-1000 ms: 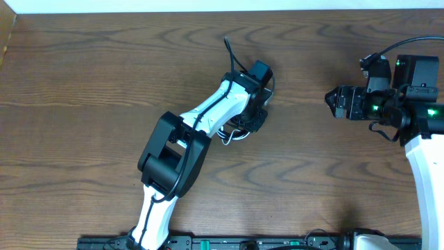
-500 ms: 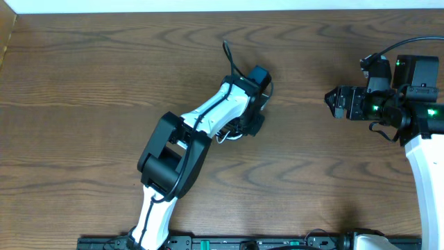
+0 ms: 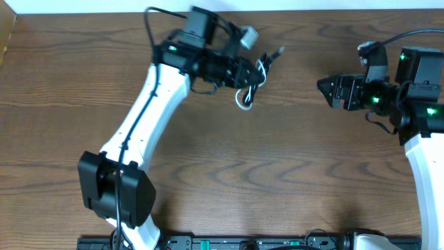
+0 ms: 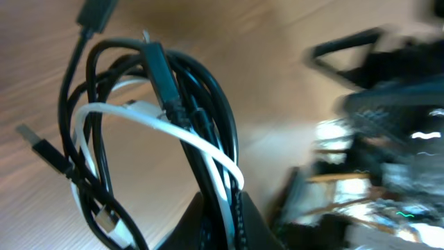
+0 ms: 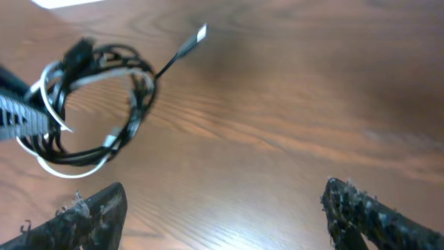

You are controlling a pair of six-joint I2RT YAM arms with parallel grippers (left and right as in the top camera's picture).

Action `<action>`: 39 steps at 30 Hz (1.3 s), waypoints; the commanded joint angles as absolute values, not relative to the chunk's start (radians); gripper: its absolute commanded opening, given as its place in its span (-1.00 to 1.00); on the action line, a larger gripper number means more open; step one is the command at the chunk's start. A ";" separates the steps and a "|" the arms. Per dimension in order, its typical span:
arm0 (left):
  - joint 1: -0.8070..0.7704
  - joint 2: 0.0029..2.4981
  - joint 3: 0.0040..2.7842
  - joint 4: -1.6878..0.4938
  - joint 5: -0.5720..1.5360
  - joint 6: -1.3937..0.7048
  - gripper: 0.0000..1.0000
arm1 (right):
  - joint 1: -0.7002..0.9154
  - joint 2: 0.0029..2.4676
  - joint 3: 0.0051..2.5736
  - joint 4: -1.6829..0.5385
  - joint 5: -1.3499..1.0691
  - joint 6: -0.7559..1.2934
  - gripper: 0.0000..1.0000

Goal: Untangle cables
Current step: 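Lift the bundle with the left gripper toward the right gripper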

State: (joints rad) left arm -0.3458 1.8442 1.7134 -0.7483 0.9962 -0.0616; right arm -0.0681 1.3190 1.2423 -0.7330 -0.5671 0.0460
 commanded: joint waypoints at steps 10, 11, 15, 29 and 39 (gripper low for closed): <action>-0.289 1.877 1.710 -0.278 1.413 -0.476 -0.85 | -0.069 1.583 1.261 -0.347 -1.084 0.184 0.74; -0.289 1.877 1.710 -0.242 1.380 -0.525 -0.85 | -0.069 1.608 1.261 -0.299 -1.126 0.223 0.70; -0.289 1.877 1.710 -0.192 1.311 -0.555 -0.85 | -0.060 1.682 1.261 -0.153 -1.208 0.367 0.56; -0.293 1.877 1.710 -0.197 1.177 -0.554 -0.85 | 0.106 1.694 1.261 -0.160 -0.935 0.520 0.30; -0.293 1.877 1.710 -0.231 1.201 -0.720 -0.85 | 0.207 1.713 1.261 -0.066 -0.474 0.492 0.29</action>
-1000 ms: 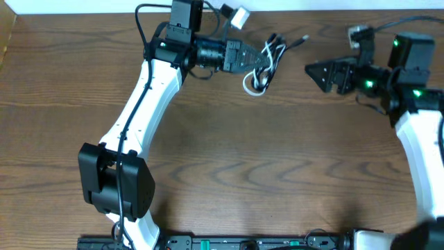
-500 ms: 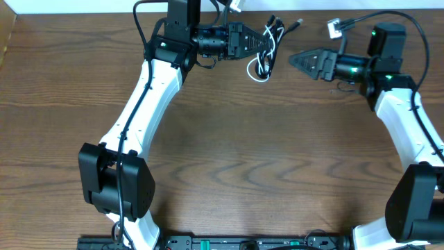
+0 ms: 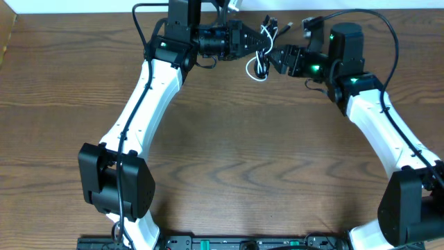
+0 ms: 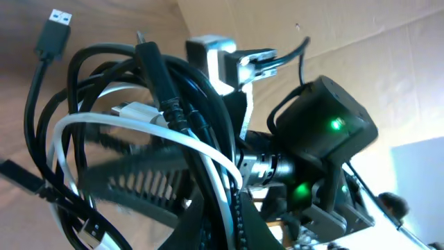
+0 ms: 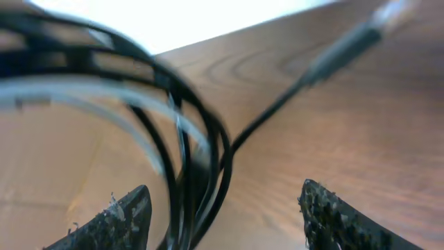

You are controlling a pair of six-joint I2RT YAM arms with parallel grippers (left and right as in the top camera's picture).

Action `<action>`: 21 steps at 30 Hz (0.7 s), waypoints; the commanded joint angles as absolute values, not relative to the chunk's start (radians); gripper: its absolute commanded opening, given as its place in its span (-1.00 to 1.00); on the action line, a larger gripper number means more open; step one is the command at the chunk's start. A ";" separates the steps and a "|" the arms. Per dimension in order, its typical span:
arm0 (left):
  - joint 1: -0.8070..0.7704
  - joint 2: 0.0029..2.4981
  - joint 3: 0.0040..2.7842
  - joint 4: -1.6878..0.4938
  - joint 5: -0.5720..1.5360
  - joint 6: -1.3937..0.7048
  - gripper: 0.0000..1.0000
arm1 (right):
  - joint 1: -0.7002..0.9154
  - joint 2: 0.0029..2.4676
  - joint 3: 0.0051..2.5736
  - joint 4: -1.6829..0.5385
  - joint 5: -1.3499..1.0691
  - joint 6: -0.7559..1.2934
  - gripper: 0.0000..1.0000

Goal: Untangle cables

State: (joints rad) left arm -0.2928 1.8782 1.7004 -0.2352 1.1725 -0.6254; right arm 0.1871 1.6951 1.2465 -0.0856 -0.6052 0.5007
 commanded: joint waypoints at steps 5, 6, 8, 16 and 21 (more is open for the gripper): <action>-0.293 1.877 1.710 -0.230 1.269 -0.787 -0.85 | 0.211 1.733 1.261 -0.021 -0.473 0.499 0.23; -0.293 1.877 1.710 -0.230 1.275 -0.805 -0.85 | 0.211 1.738 1.261 -0.016 -0.474 0.503 0.22; -0.293 1.877 1.710 -0.230 1.286 -0.842 -0.85 | 0.211 1.744 1.261 -0.009 -0.475 0.517 0.22; -0.292 1.877 1.710 -0.229 1.370 -0.904 -0.85 | 0.202 1.747 1.261 -0.064 -0.393 0.524 -0.25; -0.291 1.877 1.710 -0.202 1.407 -0.903 -0.85 | 0.159 1.747 1.261 -0.135 -0.437 0.523 -0.98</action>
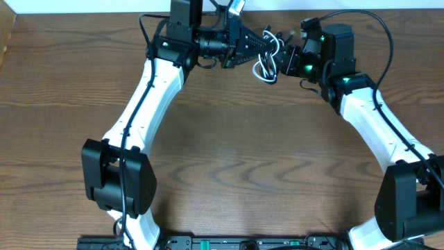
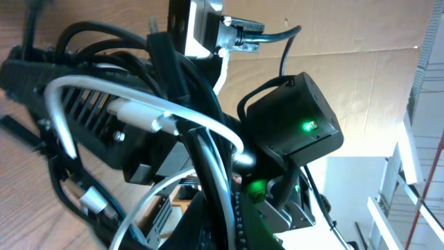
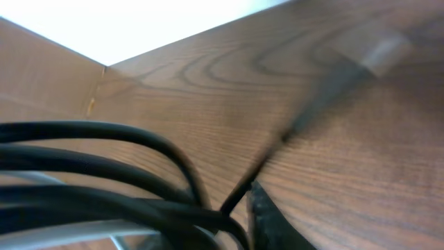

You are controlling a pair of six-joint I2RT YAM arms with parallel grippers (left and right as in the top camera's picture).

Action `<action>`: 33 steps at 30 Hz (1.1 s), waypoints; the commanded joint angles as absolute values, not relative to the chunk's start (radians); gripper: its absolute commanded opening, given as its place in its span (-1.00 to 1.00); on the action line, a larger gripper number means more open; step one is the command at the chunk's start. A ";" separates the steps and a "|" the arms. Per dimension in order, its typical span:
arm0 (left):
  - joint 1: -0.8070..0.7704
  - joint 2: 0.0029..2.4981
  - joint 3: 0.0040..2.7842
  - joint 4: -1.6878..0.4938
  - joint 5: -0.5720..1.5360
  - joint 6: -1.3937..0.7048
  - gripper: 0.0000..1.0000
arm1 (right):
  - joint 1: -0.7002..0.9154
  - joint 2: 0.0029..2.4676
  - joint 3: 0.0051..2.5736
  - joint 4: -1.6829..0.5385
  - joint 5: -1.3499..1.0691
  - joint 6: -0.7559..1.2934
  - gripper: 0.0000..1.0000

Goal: Untangle cables

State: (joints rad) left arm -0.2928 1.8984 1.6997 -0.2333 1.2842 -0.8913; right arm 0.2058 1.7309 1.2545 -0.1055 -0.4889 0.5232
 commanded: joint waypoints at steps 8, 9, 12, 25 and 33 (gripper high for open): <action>-0.239 1.877 1.708 -0.196 1.402 -0.732 -0.85 | 0.030 1.745 1.261 -0.068 -1.028 0.393 -0.98; -0.229 1.877 1.707 -0.196 1.401 -0.729 -0.85 | 0.012 1.745 1.261 -0.057 -1.106 0.382 -0.98; -0.199 1.877 1.706 -0.204 1.401 -0.698 -0.85 | -0.045 1.745 1.261 0.021 -1.383 0.373 -0.98; -0.245 1.877 1.659 -0.520 1.097 -0.382 -0.85 | -0.083 1.741 1.261 0.140 -1.562 0.512 -0.98; -0.241 1.877 1.655 -0.679 0.786 -0.216 -0.85 | -0.106 1.741 1.261 0.067 -1.380 0.515 -0.98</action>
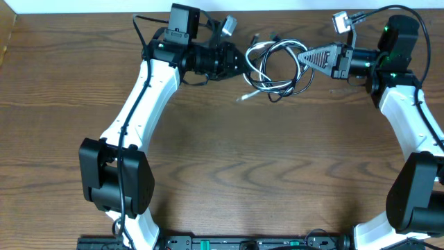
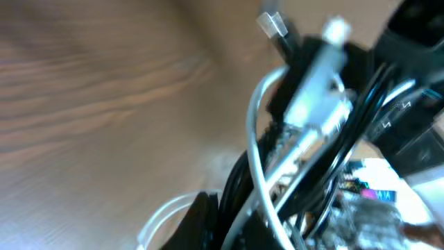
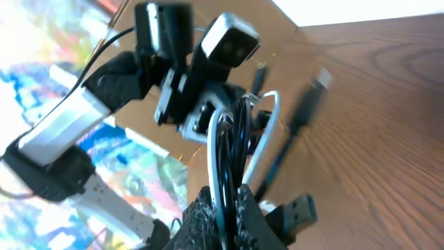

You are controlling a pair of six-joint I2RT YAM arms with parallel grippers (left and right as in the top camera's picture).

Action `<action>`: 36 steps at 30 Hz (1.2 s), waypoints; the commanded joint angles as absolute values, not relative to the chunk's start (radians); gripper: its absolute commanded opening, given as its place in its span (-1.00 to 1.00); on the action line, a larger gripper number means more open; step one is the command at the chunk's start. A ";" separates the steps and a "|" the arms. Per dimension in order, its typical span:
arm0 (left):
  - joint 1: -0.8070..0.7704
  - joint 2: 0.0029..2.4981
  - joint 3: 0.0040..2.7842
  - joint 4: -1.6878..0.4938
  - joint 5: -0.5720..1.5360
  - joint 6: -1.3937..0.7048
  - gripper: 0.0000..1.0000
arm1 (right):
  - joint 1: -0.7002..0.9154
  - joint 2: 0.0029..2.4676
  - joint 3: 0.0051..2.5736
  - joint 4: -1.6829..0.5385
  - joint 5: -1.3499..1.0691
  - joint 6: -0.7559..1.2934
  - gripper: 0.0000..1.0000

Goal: Untangle cables

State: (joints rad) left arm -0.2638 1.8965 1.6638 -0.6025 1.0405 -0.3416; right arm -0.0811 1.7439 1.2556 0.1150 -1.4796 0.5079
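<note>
A tangle of black and white cables (image 1: 274, 66) hangs in wide loops between my two grippers near the table's back edge. My left gripper (image 1: 239, 62) is shut on its left side; the left wrist view is blurred, with cables (image 2: 305, 139) rising from between the fingers (image 2: 201, 222). My right gripper (image 1: 303, 58) is shut on its right side, pinching black and white strands (image 3: 223, 160). A black USB plug (image 3: 300, 207) sticks out beside the right fingers. One white end (image 1: 243, 97) trails down toward the table.
The brown wooden table (image 1: 222, 167) stretches toward the front. A cardboard edge (image 1: 5, 35) sits at the far left. The left arm (image 3: 83, 118) shows in the right wrist view behind the bundle.
My right gripper was pressed into the bundle close to the left gripper. Now it is shut on the cables further right, and the bundle is spread into wider loops between the two.
First my left gripper held the tight bundle while the right gripper stood open far to the right. Then the right gripper was open right at the bundle, then in among the strands. Now both hold the cables, apart.
</note>
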 commanded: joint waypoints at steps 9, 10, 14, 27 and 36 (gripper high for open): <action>-0.263 1.877 1.655 -0.894 0.396 -0.150 -0.85 | -0.076 1.741 1.261 -0.363 -0.766 0.447 -0.98; -0.265 1.877 1.655 -0.910 0.356 -0.150 -0.85 | -0.069 1.741 1.261 -0.403 -0.691 0.448 -0.98; -0.266 1.877 1.655 -0.959 0.245 -0.150 -0.85 | -0.046 1.741 1.261 -0.517 -0.472 0.448 -0.98; -0.268 1.877 1.655 -0.960 0.257 -0.150 -0.85 | -0.038 1.741 1.261 -0.733 -0.163 0.394 -0.98; -0.289 1.868 1.684 -0.876 0.768 0.049 -0.85 | -0.038 1.741 1.261 -0.669 -0.510 0.178 -0.56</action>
